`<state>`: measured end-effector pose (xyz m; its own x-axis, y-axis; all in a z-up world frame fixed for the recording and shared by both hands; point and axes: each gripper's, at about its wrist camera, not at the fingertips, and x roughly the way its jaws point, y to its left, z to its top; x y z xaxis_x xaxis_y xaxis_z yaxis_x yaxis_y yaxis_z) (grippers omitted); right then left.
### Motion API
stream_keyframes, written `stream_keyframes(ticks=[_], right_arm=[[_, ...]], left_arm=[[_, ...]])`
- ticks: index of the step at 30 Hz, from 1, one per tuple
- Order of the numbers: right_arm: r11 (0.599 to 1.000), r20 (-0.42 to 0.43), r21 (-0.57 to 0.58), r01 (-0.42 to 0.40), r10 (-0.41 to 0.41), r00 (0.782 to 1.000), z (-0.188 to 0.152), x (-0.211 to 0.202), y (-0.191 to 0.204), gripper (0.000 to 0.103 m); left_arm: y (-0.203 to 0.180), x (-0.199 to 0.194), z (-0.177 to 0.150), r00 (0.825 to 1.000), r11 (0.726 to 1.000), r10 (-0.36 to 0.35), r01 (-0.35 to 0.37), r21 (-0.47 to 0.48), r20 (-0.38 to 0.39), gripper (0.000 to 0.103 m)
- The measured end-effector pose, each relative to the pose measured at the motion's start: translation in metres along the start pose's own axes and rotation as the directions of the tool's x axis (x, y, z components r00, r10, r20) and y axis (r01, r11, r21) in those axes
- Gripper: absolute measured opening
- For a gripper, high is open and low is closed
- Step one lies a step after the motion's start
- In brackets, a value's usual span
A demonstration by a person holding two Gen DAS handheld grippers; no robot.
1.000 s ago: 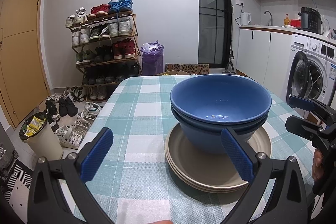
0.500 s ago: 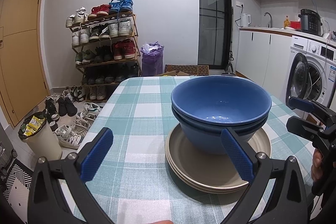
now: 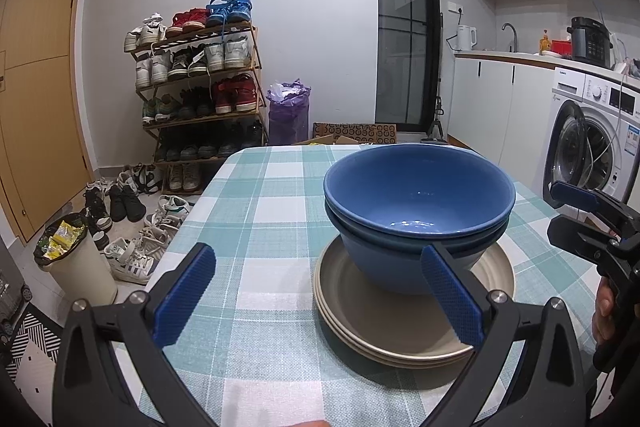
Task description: Organize plates and bowls
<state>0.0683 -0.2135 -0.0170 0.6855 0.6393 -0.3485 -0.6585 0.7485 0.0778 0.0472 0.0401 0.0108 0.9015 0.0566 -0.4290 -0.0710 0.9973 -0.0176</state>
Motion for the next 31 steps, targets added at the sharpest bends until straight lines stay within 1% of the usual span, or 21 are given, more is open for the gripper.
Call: stream_keyframes(ticks=[31], right_arm=[[1.000,0.002,-0.004,-0.005,0.005,1.000,0.0002,0.0018,0.0007,0.102]], left_arm=[[-0.0018,-0.0017,0.0006,1.000,1.000,-0.009,0.009,0.002,0.005,0.103]])
